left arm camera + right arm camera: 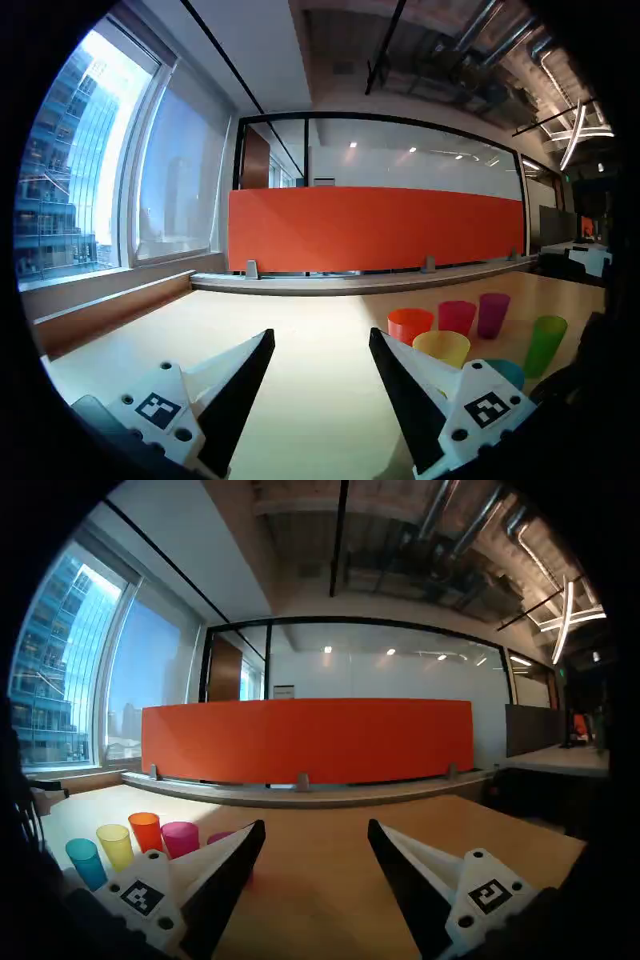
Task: Pour water
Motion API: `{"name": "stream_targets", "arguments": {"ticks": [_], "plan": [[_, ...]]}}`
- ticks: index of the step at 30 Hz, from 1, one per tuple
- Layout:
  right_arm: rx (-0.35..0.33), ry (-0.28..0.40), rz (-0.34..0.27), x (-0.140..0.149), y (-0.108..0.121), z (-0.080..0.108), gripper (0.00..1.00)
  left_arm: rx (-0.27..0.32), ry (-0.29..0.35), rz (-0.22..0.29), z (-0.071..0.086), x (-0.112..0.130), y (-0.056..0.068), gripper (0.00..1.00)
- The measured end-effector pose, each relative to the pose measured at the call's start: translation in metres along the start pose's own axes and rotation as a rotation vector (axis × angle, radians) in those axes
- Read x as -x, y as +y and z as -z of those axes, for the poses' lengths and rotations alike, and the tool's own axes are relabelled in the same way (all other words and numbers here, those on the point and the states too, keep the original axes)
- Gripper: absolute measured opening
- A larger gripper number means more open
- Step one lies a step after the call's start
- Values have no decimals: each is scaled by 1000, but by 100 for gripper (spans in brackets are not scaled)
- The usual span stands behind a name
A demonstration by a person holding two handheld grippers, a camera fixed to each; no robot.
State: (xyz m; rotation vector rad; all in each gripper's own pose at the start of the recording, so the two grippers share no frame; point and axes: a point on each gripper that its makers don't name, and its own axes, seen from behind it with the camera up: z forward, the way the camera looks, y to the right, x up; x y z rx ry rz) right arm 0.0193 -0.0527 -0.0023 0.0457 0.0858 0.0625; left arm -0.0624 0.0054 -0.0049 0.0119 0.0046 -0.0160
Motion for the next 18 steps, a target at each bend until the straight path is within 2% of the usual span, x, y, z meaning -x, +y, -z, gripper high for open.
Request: {"name": "stream_targets", "arguments": {"ticks": [9,18], "plan": [[12,-6,-19,2,11,-4,99,0,0,0,0,0,0,87],[11,-12,-4,8,19,2,99,0,0,0,1,0,0,87]]}}
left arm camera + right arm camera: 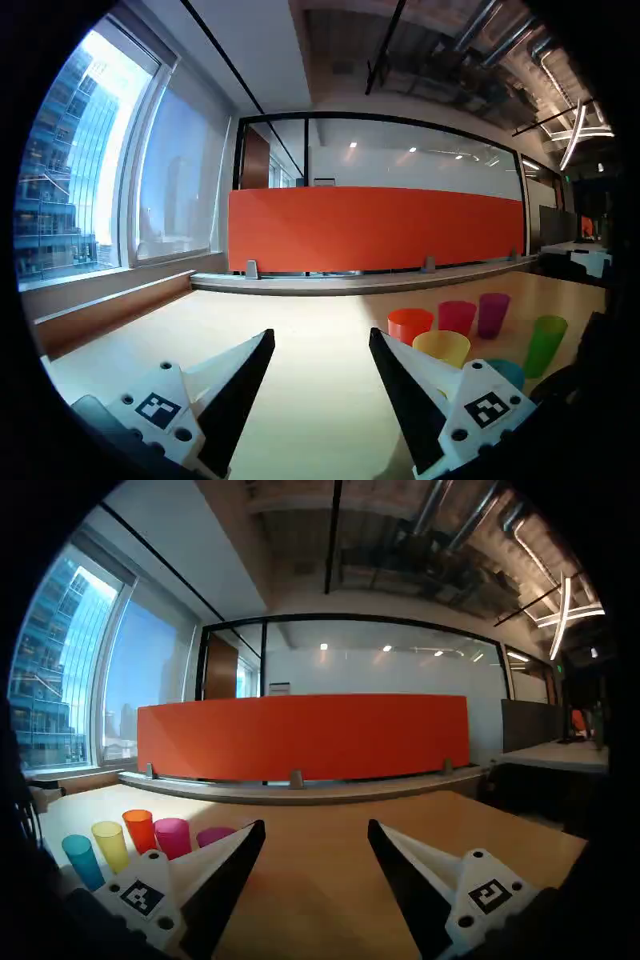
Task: Pour water
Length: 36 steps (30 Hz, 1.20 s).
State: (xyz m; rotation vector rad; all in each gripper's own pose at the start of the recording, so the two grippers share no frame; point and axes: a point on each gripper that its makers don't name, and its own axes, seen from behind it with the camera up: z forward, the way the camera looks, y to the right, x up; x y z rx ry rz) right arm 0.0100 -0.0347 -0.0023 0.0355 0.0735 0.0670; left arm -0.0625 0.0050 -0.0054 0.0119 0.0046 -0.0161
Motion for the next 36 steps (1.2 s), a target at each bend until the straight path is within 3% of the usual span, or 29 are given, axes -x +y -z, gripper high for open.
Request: {"name": "stream_targets", "arguments": {"ticks": [11,36], "plan": [[10,-13,3,11,19,5,99,0,0,0,0,0,0,87],[19,-42,11,27,27,3,99,0,0,0,0,0,1,87]]}}
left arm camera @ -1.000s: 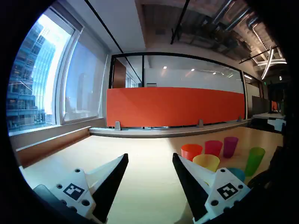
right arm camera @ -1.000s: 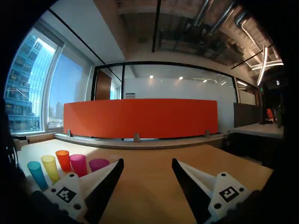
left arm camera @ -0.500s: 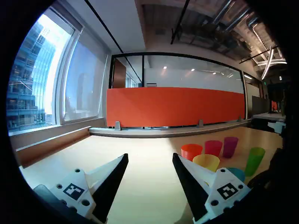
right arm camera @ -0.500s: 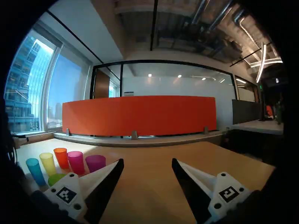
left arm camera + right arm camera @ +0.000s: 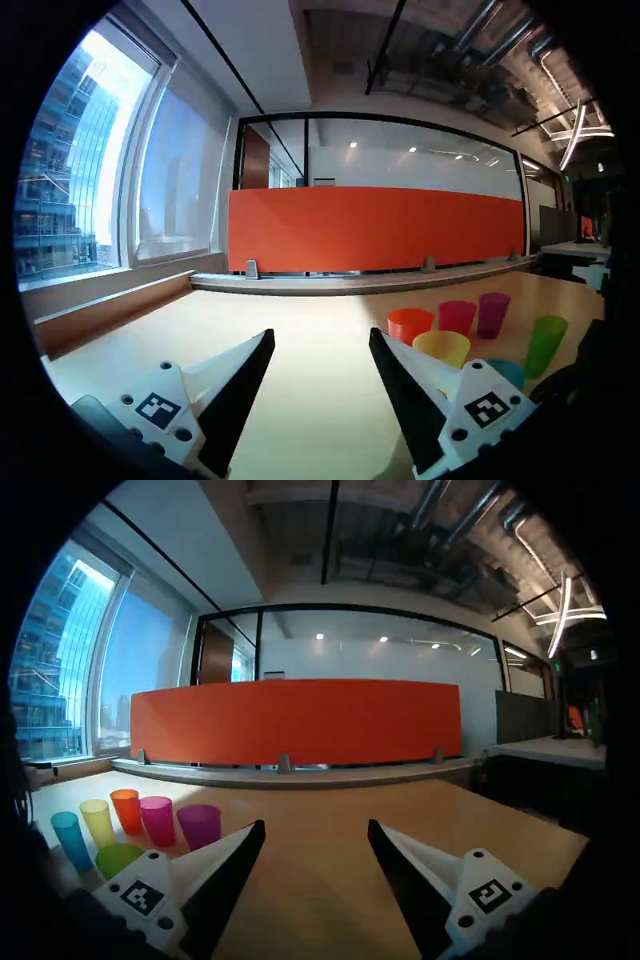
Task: Pour water
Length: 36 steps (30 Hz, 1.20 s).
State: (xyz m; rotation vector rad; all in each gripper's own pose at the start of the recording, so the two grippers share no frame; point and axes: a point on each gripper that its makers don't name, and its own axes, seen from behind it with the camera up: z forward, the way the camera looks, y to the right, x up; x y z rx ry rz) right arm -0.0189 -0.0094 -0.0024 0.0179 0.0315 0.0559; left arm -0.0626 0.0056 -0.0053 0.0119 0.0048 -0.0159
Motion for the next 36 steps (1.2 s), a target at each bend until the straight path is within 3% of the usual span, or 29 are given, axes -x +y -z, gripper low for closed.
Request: {"name": "stream_targets", "arguments": {"ticks": [36], "plan": [[-1,-5,10,1,-2,1,99,0,0,0,0,0,0,87]]}}
